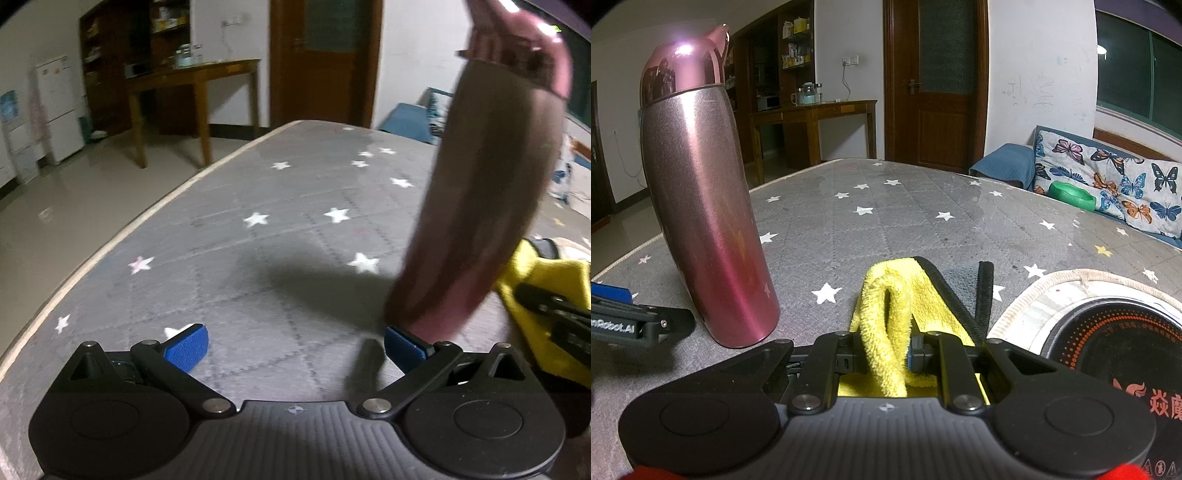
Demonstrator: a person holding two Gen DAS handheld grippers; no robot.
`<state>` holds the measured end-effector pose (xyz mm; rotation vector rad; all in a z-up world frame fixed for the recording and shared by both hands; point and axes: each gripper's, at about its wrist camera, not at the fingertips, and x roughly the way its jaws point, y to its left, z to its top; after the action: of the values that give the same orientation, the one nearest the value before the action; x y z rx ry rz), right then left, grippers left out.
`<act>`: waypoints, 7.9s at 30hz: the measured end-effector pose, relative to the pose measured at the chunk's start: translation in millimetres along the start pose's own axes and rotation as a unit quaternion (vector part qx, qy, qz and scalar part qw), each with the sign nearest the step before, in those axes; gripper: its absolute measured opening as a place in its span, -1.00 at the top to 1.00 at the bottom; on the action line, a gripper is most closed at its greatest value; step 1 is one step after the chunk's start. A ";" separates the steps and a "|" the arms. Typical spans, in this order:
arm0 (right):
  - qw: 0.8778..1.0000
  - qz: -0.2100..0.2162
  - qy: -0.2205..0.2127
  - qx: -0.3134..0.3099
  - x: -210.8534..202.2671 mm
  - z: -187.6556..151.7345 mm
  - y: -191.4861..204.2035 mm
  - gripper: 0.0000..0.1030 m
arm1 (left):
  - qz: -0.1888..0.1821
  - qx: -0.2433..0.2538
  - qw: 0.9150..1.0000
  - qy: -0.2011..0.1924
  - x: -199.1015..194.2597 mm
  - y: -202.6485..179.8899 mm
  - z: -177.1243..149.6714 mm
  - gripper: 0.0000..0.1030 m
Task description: Clean container
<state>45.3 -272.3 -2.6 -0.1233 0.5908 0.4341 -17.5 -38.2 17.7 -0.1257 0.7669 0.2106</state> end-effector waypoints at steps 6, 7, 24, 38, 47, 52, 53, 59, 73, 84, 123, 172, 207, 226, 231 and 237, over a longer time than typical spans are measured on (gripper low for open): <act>1.000 0.000 0.000 0.000 0.0 0.1 -0.1 0.71 | -0.038 0.062 0.997 0.005 -4.9 -13.2 -1.7 -1.00; 1.000 0.000 0.000 0.001 -0.1 0.2 0.0 0.71 | -0.041 0.071 0.997 0.006 -5.2 -15.9 -2.7 -1.00; 1.000 0.001 0.000 0.001 -1.4 0.8 -0.5 0.71 | -0.060 0.121 0.991 0.014 -4.8 -30.0 -12.7 -1.00; 1.000 0.001 0.000 0.002 -1.5 0.6 -0.3 0.71 | -0.077 0.102 0.991 0.029 1.4 -21.4 -6.3 -1.00; 1.000 0.012 0.000 0.017 -1.3 0.2 -4.9 0.71 | -0.079 0.103 0.991 0.028 0.8 -18.7 -6.7 -1.00; 1.000 -0.009 0.002 -0.010 -0.7 0.5 5.6 0.71 | -0.086 0.109 0.990 0.028 1.5 -17.0 -6.2 -1.00; 1.000 -0.015 0.003 -0.019 -0.5 0.6 9.1 0.71 | -0.087 0.110 0.990 0.028 1.6 -16.5 -6.4 -1.00; 0.997 -0.048 0.005 -0.061 0.0 -0.1 26.9 0.71 | -0.093 0.114 0.989 0.018 1.4 -15.2 -8.8 -1.00; 0.999 -0.025 0.032 -0.015 -8.9 4.9 15.3 0.71 | -0.102 0.119 0.988 -0.010 0.3 -11.9 -16.5 -1.00; 0.998 -0.032 0.057 -0.007 -15.5 8.7 15.0 0.71 | -0.106 0.118 0.987 -0.028 3.7 -8.8 -19.5 -1.00; 0.988 -0.144 0.042 -0.031 -5.3 1.6 9.9 0.71 | -0.107 0.117 0.987 -0.038 7.8 -8.9 -20.3 -1.00; 0.974 -0.201 0.060 -0.088 15.9 4.8 30.1 0.71 | -0.107 0.118 0.986 -0.040 4.6 -10.7 -20.1 -1.00; 0.997 -0.028 0.072 -0.003 -34.5 9.9 24.3 0.71 | -0.113 0.122 0.986 -0.030 2.2 -11.8 -17.6 -1.00; 0.981 0.169 -0.055 0.072 -84.1 56.5 -3.2 0.71 | -0.167 0.093 0.976 -0.105 -50.8 34.8 44.6 -1.00; 0.972 0.205 -0.092 0.060 -88.1 63.7 0.5 0.71 | -0.201 0.070 0.969 -0.124 -65.5 40.2 59.1 -1.00; 0.970 0.222 -0.051 0.083 -55.5 45.9 -4.8 0.71 | -0.224 0.081 0.961 -0.140 -70.1 27.1 74.1 -1.00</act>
<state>29.6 -285.9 66.5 0.1948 0.5505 0.8185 -23.0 -8.0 118.7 -0.1088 0.4547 -0.2618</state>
